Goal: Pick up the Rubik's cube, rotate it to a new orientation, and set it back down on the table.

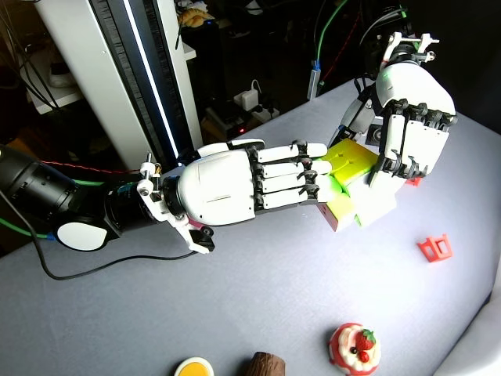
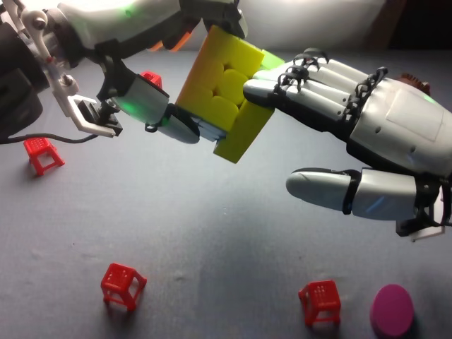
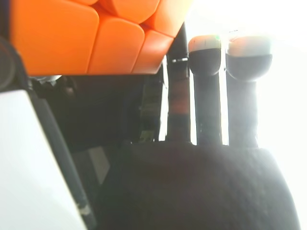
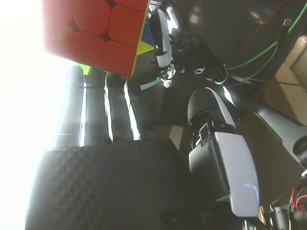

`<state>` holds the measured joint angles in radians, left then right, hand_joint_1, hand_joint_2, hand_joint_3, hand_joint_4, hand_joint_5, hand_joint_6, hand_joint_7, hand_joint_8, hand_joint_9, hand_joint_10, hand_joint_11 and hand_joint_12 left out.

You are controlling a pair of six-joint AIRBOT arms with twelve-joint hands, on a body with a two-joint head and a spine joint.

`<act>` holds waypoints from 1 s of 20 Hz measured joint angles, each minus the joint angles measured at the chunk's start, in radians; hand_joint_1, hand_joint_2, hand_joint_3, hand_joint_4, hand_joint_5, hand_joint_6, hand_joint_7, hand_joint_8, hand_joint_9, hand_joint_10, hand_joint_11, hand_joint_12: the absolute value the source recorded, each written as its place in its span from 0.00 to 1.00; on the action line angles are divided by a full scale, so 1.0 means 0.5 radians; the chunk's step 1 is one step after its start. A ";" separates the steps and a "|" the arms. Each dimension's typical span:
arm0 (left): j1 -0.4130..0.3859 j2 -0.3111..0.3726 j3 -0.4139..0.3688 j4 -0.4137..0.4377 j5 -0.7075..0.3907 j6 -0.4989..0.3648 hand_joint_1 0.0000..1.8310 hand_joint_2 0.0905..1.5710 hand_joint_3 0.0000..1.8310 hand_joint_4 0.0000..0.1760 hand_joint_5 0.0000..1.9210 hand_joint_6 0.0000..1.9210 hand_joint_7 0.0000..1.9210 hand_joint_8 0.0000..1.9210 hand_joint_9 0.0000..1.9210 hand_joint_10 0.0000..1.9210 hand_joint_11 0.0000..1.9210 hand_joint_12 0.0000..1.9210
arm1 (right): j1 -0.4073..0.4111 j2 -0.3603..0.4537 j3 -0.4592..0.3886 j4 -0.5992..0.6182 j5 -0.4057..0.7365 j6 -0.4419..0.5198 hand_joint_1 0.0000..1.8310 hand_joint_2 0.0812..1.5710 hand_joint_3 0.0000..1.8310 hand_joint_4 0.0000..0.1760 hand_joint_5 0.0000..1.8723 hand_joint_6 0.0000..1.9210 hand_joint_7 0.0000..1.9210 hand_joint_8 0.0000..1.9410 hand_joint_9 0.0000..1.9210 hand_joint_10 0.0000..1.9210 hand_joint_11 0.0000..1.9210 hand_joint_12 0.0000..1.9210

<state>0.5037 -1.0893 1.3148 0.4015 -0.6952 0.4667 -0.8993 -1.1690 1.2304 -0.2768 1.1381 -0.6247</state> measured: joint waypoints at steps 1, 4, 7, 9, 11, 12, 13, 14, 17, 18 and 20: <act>0.002 -0.005 0.000 0.002 0.005 0.003 0.73 0.47 0.53 0.20 0.36 1.00 0.41 0.89 0.42 1.00 0.51 1.00 | -0.006 -0.011 0.001 -0.002 0.018 0.002 0.06 0.83 0.00 0.00 0.00 0.15 0.07 0.01 0.00 0.37 0.00 0.81; 0.005 -0.006 0.002 -0.021 0.006 0.009 0.74 0.41 0.60 0.62 0.41 1.00 0.43 0.89 0.45 1.00 0.53 1.00 | -0.045 -0.037 -0.005 -0.078 0.021 0.005 0.06 0.84 0.00 0.00 0.01 0.00 0.04 0.00 0.00 0.29 0.00 0.62; 0.008 -0.006 0.011 -0.045 -0.002 0.006 0.74 0.41 0.61 0.49 0.40 1.00 0.43 0.90 0.47 1.00 0.55 1.00 | -0.038 -0.020 -0.021 -0.108 -0.011 0.006 0.01 0.84 0.00 0.00 0.07 0.05 0.08 0.02 0.00 0.38 0.00 0.68; 0.011 -0.006 0.011 -0.059 -0.008 0.001 0.73 0.46 0.54 0.86 0.35 1.00 0.41 0.89 0.40 1.00 0.48 1.00 | 0.011 0.018 -0.070 -0.112 -0.036 0.007 0.00 0.84 0.00 0.00 0.08 0.11 0.11 0.02 0.00 0.38 0.00 0.57; 0.030 -0.011 0.013 -0.081 -0.040 -0.005 0.61 0.54 0.52 0.31 0.36 0.93 0.35 0.95 0.34 1.00 0.42 1.00 | 0.062 0.114 -0.130 -0.129 -0.010 0.013 0.00 0.83 0.00 0.00 0.00 0.19 0.10 0.02 0.00 0.40 0.00 0.60; 0.042 -0.011 0.013 -0.081 -0.037 -0.006 0.60 0.54 0.52 0.28 0.36 0.93 0.35 0.96 0.34 1.00 0.43 1.00 | 0.062 0.138 -0.137 -0.111 0.006 0.014 0.00 0.86 0.00 0.00 0.00 0.12 0.05 0.00 0.00 0.33 0.00 0.54; 0.054 -0.014 0.022 -0.095 -0.027 -0.003 0.61 0.50 0.57 0.23 0.36 0.95 0.39 0.94 0.41 1.00 0.50 1.00 | 0.066 0.195 -0.156 -0.043 0.014 0.012 0.01 0.86 0.00 0.00 0.06 0.17 0.11 0.03 0.00 0.42 0.00 0.70; 0.069 -0.021 0.033 -0.111 -0.027 -0.001 0.62 0.47 0.62 0.03 0.36 0.97 0.43 0.96 0.48 1.00 0.56 1.00 | 0.066 0.237 -0.169 0.013 0.032 0.012 0.04 0.85 0.00 0.00 0.03 0.25 0.10 0.06 0.00 0.49 0.00 0.85; 0.111 -0.065 0.063 -0.195 -0.008 -0.002 0.63 0.48 0.62 0.00 0.34 0.94 0.44 1.00 0.52 1.00 0.59 1.00 | 0.069 0.351 -0.217 0.150 0.105 0.012 0.00 0.86 0.00 0.00 0.00 0.12 0.04 0.02 0.00 0.18 0.00 0.24; 0.138 -0.094 0.076 -0.227 -0.005 -0.002 0.64 0.46 0.63 0.00 0.36 0.92 0.45 1.00 0.53 1.00 0.61 1.00 | 0.069 0.380 -0.229 0.183 0.129 0.012 0.00 0.86 0.00 0.00 0.02 0.11 0.06 0.02 0.00 0.23 0.00 0.22; 0.177 -0.154 0.117 -0.268 0.000 -0.037 0.62 0.47 0.62 0.00 0.37 0.91 0.42 1.00 0.48 1.00 0.56 1.00 | 0.069 0.410 -0.239 0.227 0.159 0.013 0.00 0.86 0.00 0.00 0.03 0.11 0.08 0.02 0.00 0.23 0.00 0.36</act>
<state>0.5922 -1.1664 1.3731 0.2676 -0.6952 0.4480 -0.8646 -0.9642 1.1110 -0.1631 1.2179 -0.6182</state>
